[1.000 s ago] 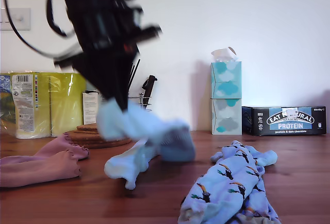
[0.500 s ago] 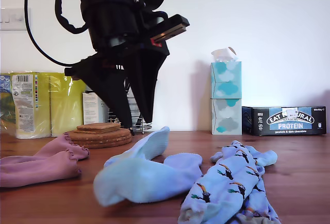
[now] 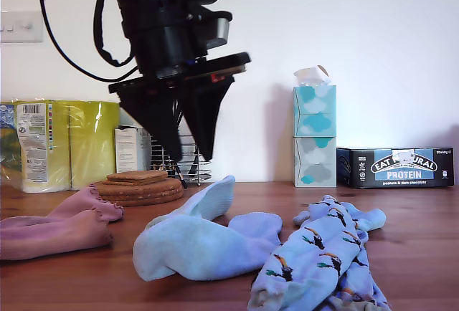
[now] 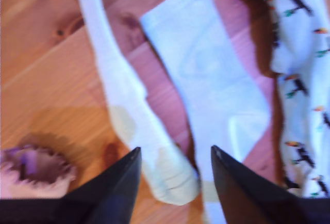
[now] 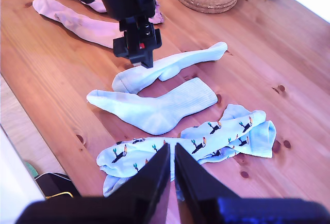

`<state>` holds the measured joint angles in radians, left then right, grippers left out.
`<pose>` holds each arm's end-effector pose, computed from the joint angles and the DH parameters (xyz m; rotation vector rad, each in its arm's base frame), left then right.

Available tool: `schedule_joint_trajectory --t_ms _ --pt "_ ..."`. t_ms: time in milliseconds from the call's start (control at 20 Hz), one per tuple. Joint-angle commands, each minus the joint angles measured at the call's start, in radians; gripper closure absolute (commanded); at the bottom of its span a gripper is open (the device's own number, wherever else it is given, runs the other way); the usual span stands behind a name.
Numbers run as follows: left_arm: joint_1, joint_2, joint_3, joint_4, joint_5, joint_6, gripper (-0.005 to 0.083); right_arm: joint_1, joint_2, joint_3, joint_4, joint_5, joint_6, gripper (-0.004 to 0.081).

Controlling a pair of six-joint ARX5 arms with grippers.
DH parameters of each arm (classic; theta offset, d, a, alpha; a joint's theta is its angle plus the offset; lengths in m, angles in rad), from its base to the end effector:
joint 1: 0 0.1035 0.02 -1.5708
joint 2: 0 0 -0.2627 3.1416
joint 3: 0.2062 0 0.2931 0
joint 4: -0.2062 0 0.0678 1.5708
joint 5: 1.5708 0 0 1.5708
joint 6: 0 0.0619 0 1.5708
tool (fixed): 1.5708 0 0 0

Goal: Pair up the socks based on colour and pattern, by placing each sock on top of its pair

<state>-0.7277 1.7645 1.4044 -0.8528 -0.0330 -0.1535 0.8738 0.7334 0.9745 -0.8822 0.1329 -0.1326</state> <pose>0.3042 -0.2683 0.1949 0.3271 1.1837 -0.5137 0.1299 0.1424 0.3289 -0.4393 0.5279 0.7546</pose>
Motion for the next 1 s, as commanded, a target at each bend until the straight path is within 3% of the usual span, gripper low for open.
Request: schedule_joint_trajectory --t_ms 0,400,450,500,600,650,950 --pt "0.019 0.063 -0.008 -0.008 -0.013 0.004 0.0252 0.003 -0.003 -0.004 0.004 -0.003 -0.003 0.0783" --pt "0.044 0.205 -0.008 0.045 0.043 -0.024 0.0259 0.003 -0.003 -0.004 0.003 -0.003 -0.003 0.0783" --pt "0.045 0.205 -0.008 0.04 0.047 -0.031 0.0289 0.003 -0.003 -0.004 0.003 -0.003 -0.003 0.0783" --pt "0.045 0.205 -0.008 0.031 0.047 -0.03 0.0382 0.003 -0.003 -0.004 0.003 -0.003 -0.003 0.0783" --pt "0.045 0.202 -0.007 0.003 0.047 -0.011 0.0706 0.003 -0.003 -0.004 0.001 -0.003 -0.001 0.0783" --pt "0.045 0.198 -0.007 -0.015 0.047 0.013 0.0805 0.003 -0.003 -0.004 -0.006 -0.003 0.001 0.0783" --pt "0.043 0.15 0.09 -0.17 0.04 0.057 0.0794 0.003 -0.018 -0.004 -0.088 0.0 -0.001 0.0783"
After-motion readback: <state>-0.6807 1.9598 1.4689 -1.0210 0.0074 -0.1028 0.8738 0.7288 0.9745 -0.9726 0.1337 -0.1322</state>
